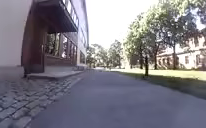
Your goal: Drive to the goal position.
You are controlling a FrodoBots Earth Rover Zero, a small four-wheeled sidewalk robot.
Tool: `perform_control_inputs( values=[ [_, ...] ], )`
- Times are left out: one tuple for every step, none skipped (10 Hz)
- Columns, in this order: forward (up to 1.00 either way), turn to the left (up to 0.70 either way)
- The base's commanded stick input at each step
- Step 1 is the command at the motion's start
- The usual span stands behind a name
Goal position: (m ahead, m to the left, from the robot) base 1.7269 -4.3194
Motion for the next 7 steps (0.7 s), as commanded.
perform_control_inputs(
  values=[
    [0.45,0.0],
    [0.45,0.0],
    [0.45,0.0],
    [0.45,0.0],
    [0.45,0.0],
    [0.45,0.0],
    [0.45,0.0]
  ],
)
